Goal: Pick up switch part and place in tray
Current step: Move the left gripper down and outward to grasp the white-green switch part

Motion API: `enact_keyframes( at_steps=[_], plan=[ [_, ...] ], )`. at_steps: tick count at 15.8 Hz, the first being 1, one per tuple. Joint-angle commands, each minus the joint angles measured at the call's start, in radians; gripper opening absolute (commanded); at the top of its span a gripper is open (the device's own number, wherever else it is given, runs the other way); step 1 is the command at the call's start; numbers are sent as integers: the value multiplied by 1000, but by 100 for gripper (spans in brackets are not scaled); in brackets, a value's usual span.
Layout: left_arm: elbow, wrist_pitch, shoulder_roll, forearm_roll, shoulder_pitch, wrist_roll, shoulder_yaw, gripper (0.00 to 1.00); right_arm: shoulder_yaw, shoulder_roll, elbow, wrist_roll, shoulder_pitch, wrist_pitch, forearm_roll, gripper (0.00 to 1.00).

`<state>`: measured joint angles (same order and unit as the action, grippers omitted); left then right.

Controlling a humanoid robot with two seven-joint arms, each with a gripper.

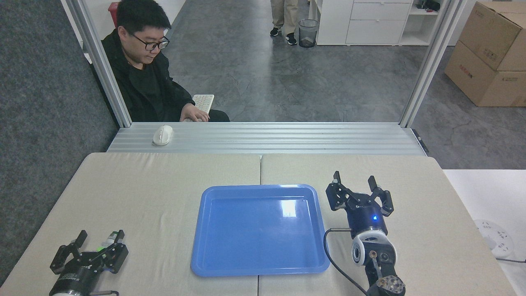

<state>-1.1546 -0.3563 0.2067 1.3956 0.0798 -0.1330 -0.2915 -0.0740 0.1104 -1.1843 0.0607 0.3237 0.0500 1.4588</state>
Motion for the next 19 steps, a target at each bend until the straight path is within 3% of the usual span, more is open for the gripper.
enact_keyframes(
  at_steps=[1,10,11,15,16,19],
  plan=[
    [41,-1,6,2,-23,-11,20,99,0,0,0,-1,0,1,0,100],
    [190,5,11,39,-18,-51,51,97,0,0,0,-1,0,1,0,100],
    [190,8,10,51,-17,-51,51,90,0,0,0,-1,0,1,0,100],
    [187,8,14,71,-12,-51,51,9,0,0,0,-1,0,1,-1,100],
    [181,11,16,68,-9,-51,49,0,0,0,0,-1,0,1,-1,100],
    [49,10,7,63,-11,-48,49,0,0,-2,0,-1,0,1,0,100]
  ],
)
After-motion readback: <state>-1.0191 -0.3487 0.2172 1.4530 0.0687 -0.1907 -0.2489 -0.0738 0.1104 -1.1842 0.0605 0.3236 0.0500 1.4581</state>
